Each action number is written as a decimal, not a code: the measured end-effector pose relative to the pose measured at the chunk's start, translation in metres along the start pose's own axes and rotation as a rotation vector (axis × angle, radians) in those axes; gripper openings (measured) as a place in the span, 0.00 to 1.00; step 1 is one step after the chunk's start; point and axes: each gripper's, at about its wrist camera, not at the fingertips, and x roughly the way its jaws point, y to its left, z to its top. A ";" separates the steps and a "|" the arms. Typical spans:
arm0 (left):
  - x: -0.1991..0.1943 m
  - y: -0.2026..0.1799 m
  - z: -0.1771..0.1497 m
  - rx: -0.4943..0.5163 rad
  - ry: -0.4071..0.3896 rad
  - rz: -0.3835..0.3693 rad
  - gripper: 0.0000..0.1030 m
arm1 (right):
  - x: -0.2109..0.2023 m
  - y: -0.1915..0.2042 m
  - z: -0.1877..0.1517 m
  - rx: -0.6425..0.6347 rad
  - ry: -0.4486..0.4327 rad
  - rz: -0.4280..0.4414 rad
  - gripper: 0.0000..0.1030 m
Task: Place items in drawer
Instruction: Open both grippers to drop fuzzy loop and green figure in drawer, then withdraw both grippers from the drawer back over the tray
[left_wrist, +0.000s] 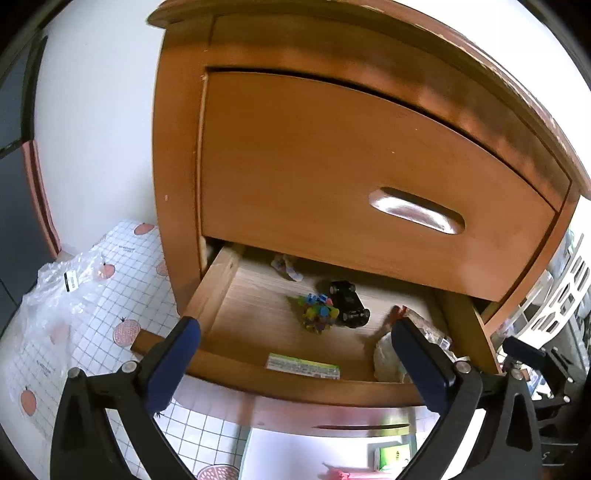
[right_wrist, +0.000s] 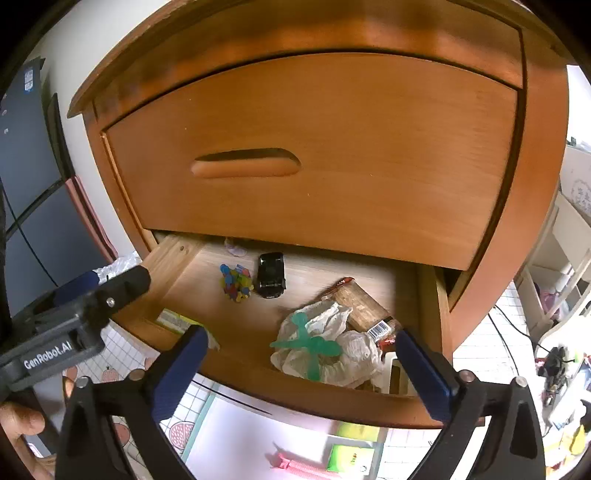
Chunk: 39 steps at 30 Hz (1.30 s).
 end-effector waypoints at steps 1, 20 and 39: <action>0.000 0.001 0.000 -0.006 -0.001 0.000 1.00 | 0.000 0.000 -0.001 0.001 0.003 0.000 1.00; -0.047 -0.014 -0.013 0.026 -0.115 -0.079 1.00 | -0.043 0.001 -0.019 -0.027 -0.090 0.003 1.00; -0.010 -0.006 -0.154 0.003 0.095 -0.091 1.00 | 0.004 -0.023 -0.163 0.079 0.094 -0.019 1.00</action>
